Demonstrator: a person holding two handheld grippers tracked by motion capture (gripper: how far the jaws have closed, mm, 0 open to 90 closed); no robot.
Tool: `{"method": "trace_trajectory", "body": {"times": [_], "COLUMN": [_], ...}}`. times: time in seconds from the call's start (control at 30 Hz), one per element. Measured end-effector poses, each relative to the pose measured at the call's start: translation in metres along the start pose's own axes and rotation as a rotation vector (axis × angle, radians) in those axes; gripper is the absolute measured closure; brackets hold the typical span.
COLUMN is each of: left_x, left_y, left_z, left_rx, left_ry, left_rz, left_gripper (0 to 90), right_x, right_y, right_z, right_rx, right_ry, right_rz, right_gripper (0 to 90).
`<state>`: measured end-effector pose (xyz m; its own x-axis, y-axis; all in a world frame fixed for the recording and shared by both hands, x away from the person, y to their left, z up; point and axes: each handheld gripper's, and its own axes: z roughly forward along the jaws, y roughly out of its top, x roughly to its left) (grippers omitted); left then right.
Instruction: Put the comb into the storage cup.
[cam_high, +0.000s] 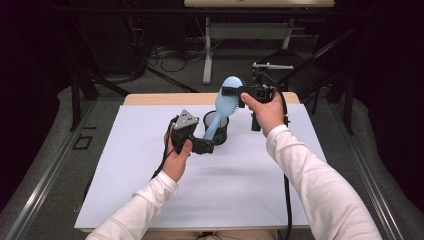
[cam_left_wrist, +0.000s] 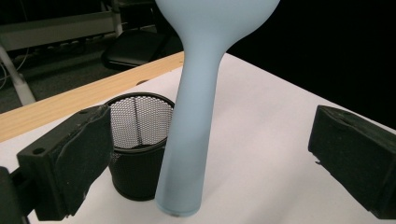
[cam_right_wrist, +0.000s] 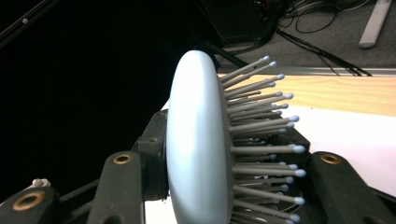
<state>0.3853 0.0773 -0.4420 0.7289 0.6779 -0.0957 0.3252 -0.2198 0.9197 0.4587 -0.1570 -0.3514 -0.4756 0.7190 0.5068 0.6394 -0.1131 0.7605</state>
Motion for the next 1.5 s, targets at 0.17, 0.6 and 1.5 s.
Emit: {"method": "trace_trajectory", "body": {"times": [0.17,0.6,1.5], "left_x": [0.001,0.009,0.044], "left_y": [0.0,-0.004,-0.03], "left_z": [-0.002,-0.013,-0.05], "left_rx": [0.001,-0.005,-0.024], "left_ry": [0.005,0.011,0.046], "left_rz": [0.005,-0.011,-0.061], "left_gripper": [0.5,0.5,0.6], "right_x": [0.001,0.001,0.004], "right_y": [0.003,0.012,0.027], "right_z": [-0.004,-0.013,-0.021], "right_rx": [-0.011,-0.03,-0.058], "right_ry": [-0.009,-0.032,-0.083], "right_rz": [-0.009,-0.026,-0.063], "right_gripper": [49.3,49.3,49.3]}}
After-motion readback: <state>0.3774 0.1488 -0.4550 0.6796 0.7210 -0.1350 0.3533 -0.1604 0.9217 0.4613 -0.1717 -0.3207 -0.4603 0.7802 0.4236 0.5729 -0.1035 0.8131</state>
